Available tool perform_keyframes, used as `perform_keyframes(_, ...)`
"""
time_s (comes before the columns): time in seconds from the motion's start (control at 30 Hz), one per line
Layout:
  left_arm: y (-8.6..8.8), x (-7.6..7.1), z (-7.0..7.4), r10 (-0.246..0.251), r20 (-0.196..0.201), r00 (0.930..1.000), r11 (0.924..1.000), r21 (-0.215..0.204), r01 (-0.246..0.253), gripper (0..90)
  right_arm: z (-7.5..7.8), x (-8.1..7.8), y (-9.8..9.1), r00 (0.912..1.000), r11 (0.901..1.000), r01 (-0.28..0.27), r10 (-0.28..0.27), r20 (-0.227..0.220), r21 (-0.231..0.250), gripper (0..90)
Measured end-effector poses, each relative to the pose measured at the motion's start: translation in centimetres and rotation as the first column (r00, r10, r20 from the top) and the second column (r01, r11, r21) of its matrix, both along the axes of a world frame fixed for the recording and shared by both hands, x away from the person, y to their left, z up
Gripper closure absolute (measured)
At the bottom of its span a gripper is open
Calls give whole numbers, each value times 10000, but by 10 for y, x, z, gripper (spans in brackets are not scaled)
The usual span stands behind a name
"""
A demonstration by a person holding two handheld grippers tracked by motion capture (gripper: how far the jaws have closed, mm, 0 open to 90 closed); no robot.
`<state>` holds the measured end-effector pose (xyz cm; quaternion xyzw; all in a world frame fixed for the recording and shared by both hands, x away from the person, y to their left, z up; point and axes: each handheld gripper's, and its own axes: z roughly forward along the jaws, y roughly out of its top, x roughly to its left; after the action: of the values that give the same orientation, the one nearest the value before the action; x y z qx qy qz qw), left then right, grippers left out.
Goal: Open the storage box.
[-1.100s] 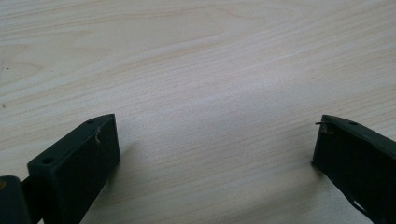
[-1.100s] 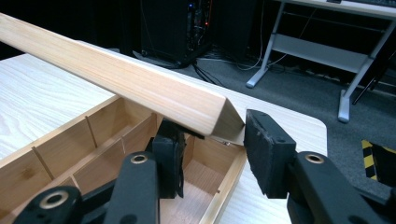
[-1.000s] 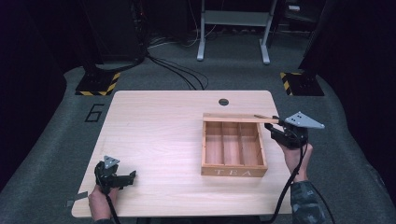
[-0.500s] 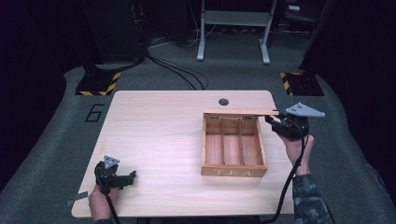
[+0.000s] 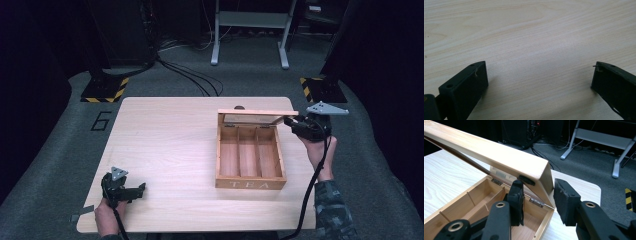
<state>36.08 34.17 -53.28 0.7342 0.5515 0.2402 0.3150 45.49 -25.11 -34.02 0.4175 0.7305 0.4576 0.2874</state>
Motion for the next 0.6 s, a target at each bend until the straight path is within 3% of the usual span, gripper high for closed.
perform_keyframes(0.6, 0, 0, 0, 1, 1, 10000, 10000, 2, -1, 4, 17, 28, -1, 9989, 9999, 22, -15, -471, 142, 616)
